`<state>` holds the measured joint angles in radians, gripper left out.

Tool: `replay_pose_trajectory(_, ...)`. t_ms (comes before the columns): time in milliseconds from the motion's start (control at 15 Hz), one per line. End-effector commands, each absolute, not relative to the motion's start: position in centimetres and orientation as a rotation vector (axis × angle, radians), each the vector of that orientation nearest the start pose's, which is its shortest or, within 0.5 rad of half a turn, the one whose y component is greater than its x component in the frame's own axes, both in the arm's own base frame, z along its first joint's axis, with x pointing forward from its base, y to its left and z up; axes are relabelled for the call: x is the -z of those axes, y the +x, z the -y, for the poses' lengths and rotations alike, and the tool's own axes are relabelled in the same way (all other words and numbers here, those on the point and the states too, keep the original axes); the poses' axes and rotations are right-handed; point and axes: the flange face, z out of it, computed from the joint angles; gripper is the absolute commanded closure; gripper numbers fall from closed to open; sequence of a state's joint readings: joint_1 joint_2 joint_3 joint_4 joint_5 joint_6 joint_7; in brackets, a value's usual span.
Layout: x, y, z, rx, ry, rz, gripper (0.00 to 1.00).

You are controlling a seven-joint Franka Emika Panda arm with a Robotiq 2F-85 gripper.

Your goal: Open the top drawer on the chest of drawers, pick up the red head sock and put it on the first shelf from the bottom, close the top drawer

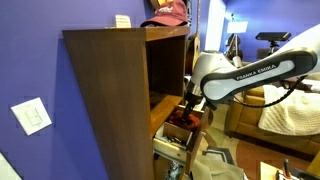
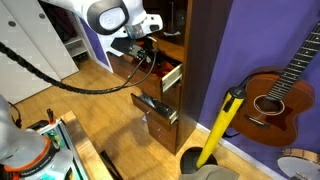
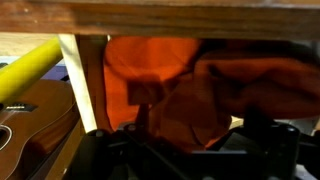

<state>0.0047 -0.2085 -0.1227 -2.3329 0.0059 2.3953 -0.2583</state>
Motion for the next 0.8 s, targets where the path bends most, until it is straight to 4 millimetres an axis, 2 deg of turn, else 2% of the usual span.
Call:
replay_pose_trajectory(0, -43.6, 50.7, 5.8, 0.402, -3.132, 0.211, 0.32)
replay_pose_trajectory(67, -43.5, 50.8, 5.8, 0.394, -3.130, 0.217, 0.43)
replay_pose_trajectory(533, -44.1, 50.5, 6.4, 0.398, -3.134, 0.208, 0.95)
replay_pose_trajectory(600, -44.2, 50.4, 6.5, 0.398, -3.130, 0.208, 0.99)
replay_pose_trajectory(733, -44.7, 49.9, 6.8, 0.411, -3.113, 0.224, 1.00)
